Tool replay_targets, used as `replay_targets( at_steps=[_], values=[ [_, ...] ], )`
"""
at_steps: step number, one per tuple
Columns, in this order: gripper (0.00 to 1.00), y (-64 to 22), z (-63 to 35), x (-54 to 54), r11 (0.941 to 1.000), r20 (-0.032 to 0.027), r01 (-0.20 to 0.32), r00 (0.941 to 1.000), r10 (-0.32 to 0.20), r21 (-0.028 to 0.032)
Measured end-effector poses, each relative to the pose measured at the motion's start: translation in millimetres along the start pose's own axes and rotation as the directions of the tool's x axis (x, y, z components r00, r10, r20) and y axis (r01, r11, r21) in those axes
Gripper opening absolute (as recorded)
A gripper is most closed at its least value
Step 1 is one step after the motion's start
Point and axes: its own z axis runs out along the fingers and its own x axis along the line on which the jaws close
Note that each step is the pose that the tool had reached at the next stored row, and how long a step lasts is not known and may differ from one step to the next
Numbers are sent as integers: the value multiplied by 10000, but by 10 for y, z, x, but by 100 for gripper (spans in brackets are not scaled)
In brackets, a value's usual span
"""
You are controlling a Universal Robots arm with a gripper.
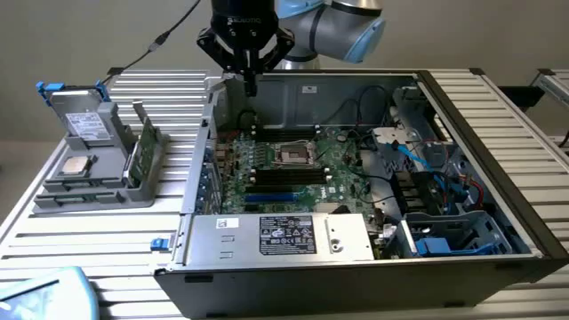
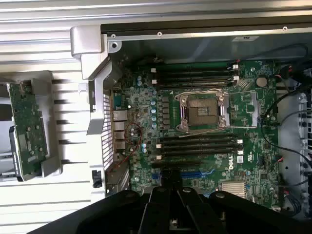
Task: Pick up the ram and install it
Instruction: 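Reach for the ram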
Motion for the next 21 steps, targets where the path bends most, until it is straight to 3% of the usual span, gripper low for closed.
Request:
replay_targets(
  at_steps=[12, 21],
  values=[
    [11, -1, -1, 16, 10000, -3, -1, 10000, 1, 2],
    [11, -30, 2, 424, 10000, -7, 0, 10000, 0, 3]
  ],
)
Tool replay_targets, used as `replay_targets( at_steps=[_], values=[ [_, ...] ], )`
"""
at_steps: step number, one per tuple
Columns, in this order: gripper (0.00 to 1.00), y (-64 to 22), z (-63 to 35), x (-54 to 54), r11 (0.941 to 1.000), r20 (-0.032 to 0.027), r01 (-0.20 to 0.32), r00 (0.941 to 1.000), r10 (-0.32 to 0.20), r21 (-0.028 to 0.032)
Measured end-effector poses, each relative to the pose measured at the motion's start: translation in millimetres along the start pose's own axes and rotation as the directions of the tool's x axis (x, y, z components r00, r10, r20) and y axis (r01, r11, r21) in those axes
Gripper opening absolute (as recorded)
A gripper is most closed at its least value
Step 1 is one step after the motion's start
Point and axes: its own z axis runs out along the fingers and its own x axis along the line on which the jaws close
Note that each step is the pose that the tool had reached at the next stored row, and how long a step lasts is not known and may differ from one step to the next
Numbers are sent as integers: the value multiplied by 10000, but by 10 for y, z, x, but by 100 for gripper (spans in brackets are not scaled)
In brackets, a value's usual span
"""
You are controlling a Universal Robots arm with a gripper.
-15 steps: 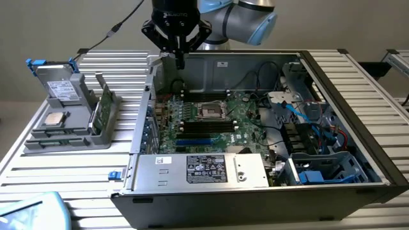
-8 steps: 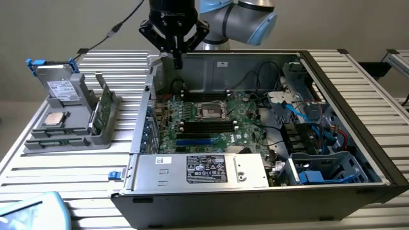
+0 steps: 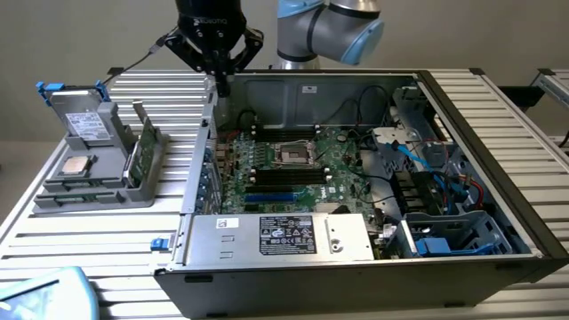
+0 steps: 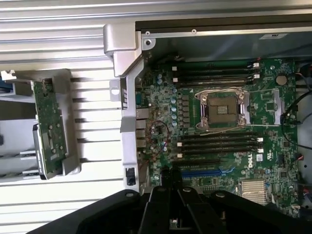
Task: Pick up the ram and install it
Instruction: 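Reach for the ram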
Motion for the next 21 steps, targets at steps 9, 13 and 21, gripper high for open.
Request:
replay_targets(
  at_steps=[9, 13, 21],
  values=[
    [11, -32, 61, 409, 10000, -66, -3, 10000, 3, 34],
    [11, -46, 82, 592, 10000, -98, -4, 10000, 5, 38],
    [11, -73, 107, 954, 10000, -137, -5, 9999, 6, 41]
  ],
)
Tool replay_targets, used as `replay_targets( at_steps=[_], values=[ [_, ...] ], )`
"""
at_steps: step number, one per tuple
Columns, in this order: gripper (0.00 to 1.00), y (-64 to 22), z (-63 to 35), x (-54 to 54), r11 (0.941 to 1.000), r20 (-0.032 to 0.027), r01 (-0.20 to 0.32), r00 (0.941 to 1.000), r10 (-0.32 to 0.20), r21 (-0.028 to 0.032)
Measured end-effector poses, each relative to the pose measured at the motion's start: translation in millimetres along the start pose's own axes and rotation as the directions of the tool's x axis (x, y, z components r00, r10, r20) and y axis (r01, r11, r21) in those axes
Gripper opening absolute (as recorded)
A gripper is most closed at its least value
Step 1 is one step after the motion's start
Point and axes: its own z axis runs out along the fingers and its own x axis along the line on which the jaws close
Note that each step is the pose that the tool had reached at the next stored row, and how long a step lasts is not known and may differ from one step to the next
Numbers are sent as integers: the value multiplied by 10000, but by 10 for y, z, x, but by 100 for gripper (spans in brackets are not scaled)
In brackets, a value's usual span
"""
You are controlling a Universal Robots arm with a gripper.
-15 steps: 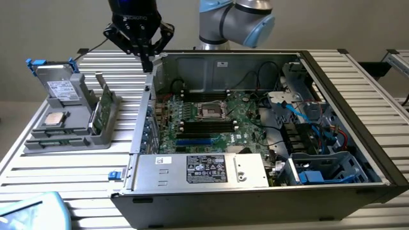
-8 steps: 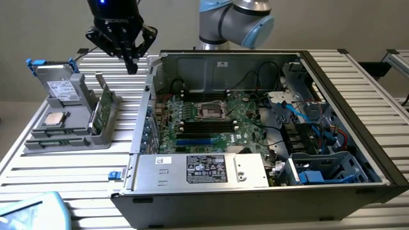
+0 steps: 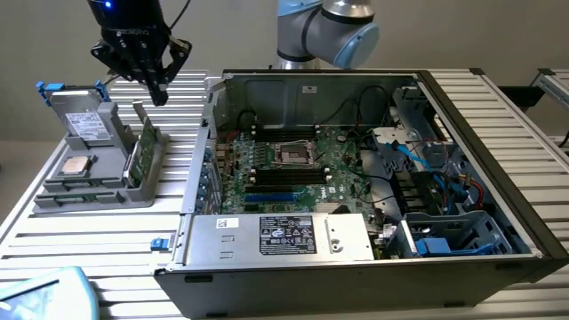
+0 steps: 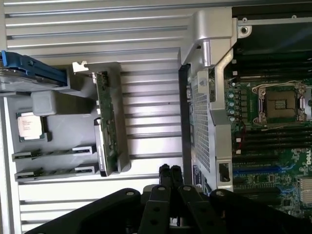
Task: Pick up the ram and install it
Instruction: 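Reach for the ram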
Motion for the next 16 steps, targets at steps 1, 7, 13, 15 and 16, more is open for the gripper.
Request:
replay_targets(
  at_steps=[1, 7, 13, 15, 16],
  values=[
    [11, -3, 4, 49, 10000, -4, -1, 10000, 1, 0],
    [11, -24, 29, 320, 10000, -20, -2, 10000, 2, 1],
    [11, -45, 67, 593, 10000, -22, -2, 10000, 2, 1],
    [11, -52, 82, 683, 10000, -22, -1, 10000, 1, 2],
    [11, -56, 90, 729, 10000, -21, -1, 10000, 1, 1]
  ],
)
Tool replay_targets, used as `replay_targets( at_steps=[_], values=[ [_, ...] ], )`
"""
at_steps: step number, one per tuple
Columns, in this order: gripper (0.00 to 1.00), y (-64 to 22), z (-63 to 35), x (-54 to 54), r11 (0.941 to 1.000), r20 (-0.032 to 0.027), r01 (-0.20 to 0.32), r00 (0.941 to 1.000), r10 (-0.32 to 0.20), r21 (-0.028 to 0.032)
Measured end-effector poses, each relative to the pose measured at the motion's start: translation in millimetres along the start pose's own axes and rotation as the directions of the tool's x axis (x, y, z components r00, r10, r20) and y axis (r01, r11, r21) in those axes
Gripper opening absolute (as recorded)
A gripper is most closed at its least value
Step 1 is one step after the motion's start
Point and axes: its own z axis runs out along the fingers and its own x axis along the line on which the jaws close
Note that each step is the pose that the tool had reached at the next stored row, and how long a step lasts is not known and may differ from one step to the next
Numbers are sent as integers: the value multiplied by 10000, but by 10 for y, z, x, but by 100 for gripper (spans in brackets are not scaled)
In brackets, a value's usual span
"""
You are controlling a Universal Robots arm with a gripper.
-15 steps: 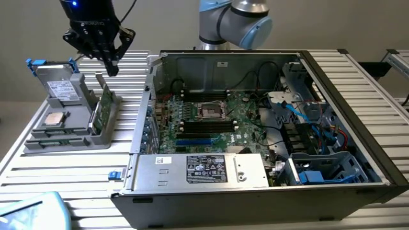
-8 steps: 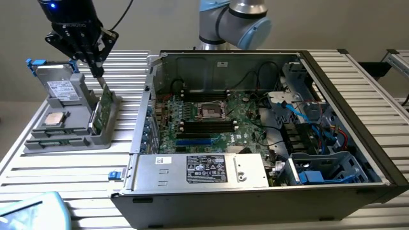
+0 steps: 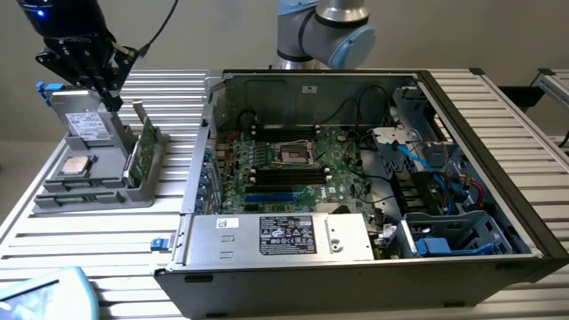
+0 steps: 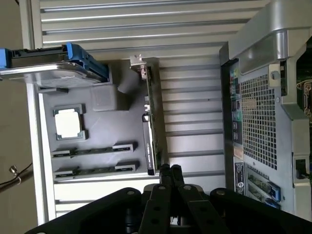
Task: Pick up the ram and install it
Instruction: 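Reach for the ram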
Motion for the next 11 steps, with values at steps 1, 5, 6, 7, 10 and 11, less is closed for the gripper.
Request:
replay_targets(
  at_steps=[1, 5, 6, 7, 10, 11],
  values=[
    [11, -3, 8, 45, 10000, 0, -1, 10000, 1, 0],
    [11, -18, 37, 226, 10000, 0, 0, 10000, 0, 0],
    [11, -21, 45, 271, 10000, 0, 0, 10000, 0, 0],
    [11, -25, 52, 316, 10000, 0, 0, 10000, 0, 0],
    [11, -36, 75, 454, 10000, -1, -1, 10000, 1, 0],
    [11, -40, 82, 500, 10000, -2, 0, 10000, 0, 1]
  ],
)
